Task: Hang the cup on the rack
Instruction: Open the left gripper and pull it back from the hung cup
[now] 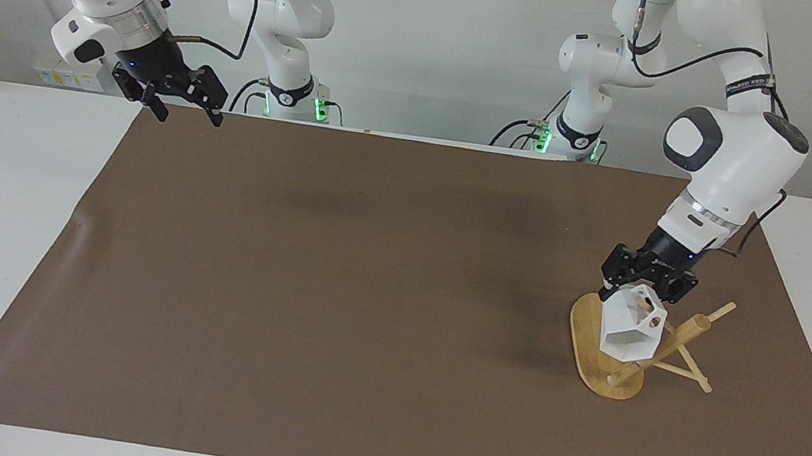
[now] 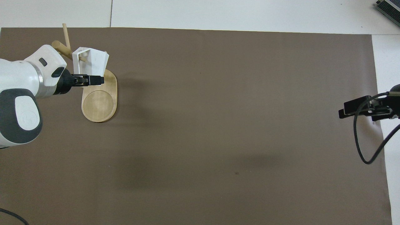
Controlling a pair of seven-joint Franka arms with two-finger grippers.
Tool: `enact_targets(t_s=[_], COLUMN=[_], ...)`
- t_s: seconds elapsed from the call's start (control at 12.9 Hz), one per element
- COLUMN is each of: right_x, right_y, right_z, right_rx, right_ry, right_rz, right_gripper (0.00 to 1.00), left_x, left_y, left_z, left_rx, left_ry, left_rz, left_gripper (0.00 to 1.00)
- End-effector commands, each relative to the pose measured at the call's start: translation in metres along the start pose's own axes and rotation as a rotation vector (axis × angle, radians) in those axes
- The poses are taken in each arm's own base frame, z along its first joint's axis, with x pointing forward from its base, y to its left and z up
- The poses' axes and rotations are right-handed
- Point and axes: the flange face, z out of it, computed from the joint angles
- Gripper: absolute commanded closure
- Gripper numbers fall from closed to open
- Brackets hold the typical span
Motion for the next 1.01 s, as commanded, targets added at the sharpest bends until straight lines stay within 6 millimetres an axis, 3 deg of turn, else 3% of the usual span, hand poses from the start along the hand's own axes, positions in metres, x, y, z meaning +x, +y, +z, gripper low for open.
enact_targets(t_s=[0.0, 0.47, 0.54, 0.62, 0.78, 0.86, 0.93], right_x=[0.000, 0.007, 0.007, 0.007, 0.006, 0.005, 0.004], right_y=[0.014, 0.039, 0.044, 0.052, 0.059, 0.058, 0.057], right_z=[-0.005, -0.005, -0.007, -0.008, -0.009, -0.009, -0.010], right_rx=[-0.040, -0.124, -0.148, -0.160, -0.157, -0.154, -0.154], right_ry=[0.028, 0.061, 0.070, 0.070, 0.069, 0.065, 0.066], right_rz=[-0.009, -0.004, -0.001, 0.011, 0.018, 0.019, 0.017], right_gripper=[0.00, 0.00, 0.00, 0.00, 0.00, 0.00, 0.00], left_x=[0.002, 0.000, 0.000, 0.000, -0.001, -0.001, -0.001], left_y=[-0.010, -0.009, -0.009, -0.009, -0.009, -0.009, -0.009], left_z=[-0.003, -0.001, -0.001, -0.001, 0.000, -0.001, -0.001], left_rx=[-0.001, -0.002, -0.002, -0.002, -0.002, -0.002, -0.001], left_ry=[0.020, 0.013, 0.013, 0.013, 0.008, 0.009, 0.011], left_rz=[-0.043, -0.058, -0.060, -0.058, -0.059, -0.057, -0.057], left_gripper=[1.00, 1.00, 0.77, 0.36, 0.24, 0.06, 0.00])
